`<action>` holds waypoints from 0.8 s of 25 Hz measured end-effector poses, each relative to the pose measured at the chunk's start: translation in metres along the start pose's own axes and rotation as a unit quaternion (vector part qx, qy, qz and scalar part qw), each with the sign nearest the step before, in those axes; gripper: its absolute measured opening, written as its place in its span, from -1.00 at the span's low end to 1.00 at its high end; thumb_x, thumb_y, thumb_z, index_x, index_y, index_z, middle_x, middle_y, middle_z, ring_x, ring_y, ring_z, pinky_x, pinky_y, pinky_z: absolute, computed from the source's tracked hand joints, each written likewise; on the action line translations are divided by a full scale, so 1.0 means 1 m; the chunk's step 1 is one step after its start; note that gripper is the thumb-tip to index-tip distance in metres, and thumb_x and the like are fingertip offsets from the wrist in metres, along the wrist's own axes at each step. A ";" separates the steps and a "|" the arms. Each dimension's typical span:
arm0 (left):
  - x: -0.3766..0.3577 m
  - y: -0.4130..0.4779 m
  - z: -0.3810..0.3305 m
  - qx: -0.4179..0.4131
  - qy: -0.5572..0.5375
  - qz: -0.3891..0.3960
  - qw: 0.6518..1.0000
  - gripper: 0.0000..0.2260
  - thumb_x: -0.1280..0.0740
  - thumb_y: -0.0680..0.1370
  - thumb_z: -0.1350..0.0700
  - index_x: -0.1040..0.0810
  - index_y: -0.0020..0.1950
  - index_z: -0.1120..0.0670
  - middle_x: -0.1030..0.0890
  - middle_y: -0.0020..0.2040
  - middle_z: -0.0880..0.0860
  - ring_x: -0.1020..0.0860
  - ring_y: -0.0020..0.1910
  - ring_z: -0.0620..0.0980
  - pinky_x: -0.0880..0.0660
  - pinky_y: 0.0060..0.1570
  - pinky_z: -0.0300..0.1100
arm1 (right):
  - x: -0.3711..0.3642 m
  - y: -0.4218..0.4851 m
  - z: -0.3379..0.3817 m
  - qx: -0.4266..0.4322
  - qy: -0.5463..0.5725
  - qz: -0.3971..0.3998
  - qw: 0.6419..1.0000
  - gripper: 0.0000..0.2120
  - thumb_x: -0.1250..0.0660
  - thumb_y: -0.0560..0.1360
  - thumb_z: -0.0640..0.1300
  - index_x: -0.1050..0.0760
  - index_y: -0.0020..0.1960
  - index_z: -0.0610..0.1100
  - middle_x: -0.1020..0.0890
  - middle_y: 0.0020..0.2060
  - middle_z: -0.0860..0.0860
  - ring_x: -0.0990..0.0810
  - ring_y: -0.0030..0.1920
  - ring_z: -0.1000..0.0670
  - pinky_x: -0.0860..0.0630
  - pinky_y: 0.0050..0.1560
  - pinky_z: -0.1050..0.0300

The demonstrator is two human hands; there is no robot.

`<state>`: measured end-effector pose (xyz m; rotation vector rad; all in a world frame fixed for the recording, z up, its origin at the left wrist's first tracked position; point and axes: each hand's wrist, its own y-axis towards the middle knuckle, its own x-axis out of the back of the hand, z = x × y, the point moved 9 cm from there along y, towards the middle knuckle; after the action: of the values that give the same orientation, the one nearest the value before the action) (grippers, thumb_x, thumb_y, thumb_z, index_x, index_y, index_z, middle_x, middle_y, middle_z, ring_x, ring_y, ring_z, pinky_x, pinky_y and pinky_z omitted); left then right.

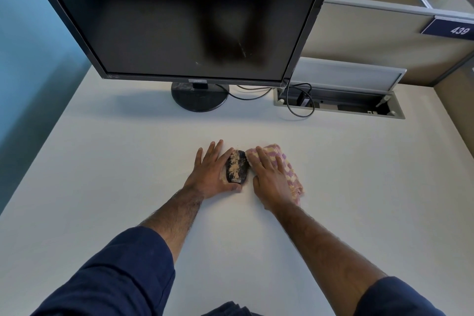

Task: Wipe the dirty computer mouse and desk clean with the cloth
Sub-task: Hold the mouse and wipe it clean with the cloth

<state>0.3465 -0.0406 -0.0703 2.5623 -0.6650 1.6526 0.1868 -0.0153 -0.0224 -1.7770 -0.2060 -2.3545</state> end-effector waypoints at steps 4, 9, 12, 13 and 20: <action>-0.003 0.000 0.002 0.003 0.003 0.005 1.000 0.10 -0.29 0.33 -0.57 0.10 0.68 -0.10 0.26 0.67 0.00 0.35 0.61 -0.04 0.34 0.56 0.13 | 0.000 0.014 0.000 -0.008 0.020 0.007 1.000 -0.37 -0.19 0.55 -0.29 -0.19 0.60 -0.01 -0.18 0.61 -0.08 -0.13 0.59 -0.08 0.09 0.57 -0.14; -0.005 0.002 0.004 0.008 0.012 0.008 1.000 0.12 -0.23 0.30 -0.61 0.12 0.67 -0.11 0.27 0.67 -0.01 0.36 0.61 -0.04 0.35 0.55 0.12 | 0.003 0.040 -0.002 -0.015 0.078 0.037 0.996 -0.45 -0.17 0.60 -0.21 -0.25 0.58 0.01 -0.28 0.57 -0.03 -0.18 0.58 -0.05 -0.04 0.57 -0.19; -0.006 0.003 0.005 0.007 0.016 0.007 1.000 0.14 -0.16 0.26 -0.65 0.12 0.67 -0.10 0.27 0.67 0.00 0.35 0.61 -0.04 0.32 0.56 0.15 | -0.002 0.049 -0.004 -0.014 0.084 0.097 0.992 -0.26 -0.28 0.46 -0.25 -0.18 0.61 0.03 -0.26 0.58 0.01 -0.11 0.60 -0.04 0.04 0.57 -0.17; -0.006 0.003 0.004 0.006 0.017 0.005 1.000 0.15 -0.15 0.26 -0.65 0.12 0.67 -0.10 0.27 0.67 0.00 0.35 0.61 -0.03 0.31 0.56 0.16 | -0.004 0.051 -0.004 -0.013 0.080 0.114 0.990 -0.21 -0.31 0.44 -0.25 -0.15 0.62 0.03 -0.23 0.60 0.01 -0.08 0.61 -0.04 0.07 0.56 -0.17; -0.004 0.002 0.003 0.007 0.014 0.003 1.000 0.12 -0.21 0.30 -0.62 0.11 0.67 -0.10 0.28 0.67 -0.02 0.37 0.60 -0.04 0.34 0.56 0.14 | -0.011 0.049 0.001 -0.005 0.103 0.127 0.986 -0.17 -0.22 0.38 -0.39 -0.17 0.61 -0.03 -0.27 0.58 -0.01 -0.05 0.61 -0.03 0.09 0.58 -0.13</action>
<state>0.3469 -0.0417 -0.0755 2.5452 -0.6605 1.6975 0.2020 -0.0618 -0.0330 -1.4498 0.0588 -2.3323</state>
